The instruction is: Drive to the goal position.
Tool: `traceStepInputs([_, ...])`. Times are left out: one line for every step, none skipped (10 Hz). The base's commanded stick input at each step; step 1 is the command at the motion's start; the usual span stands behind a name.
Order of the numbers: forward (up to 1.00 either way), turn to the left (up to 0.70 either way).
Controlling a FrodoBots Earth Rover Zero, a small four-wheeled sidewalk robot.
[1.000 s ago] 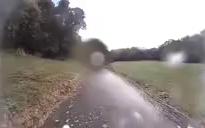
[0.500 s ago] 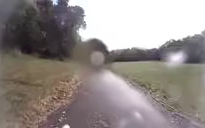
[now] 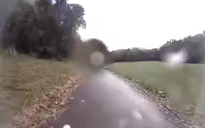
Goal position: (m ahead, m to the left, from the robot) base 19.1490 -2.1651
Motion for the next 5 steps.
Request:
traceStepInputs([0.7, 0.0])
traceStepInputs([0.7, 0.0])
traceStepInputs([0.7, 0.0])
traceStepInputs([0.7, 0.0])
traceStepInputs([0.7, 0.0])
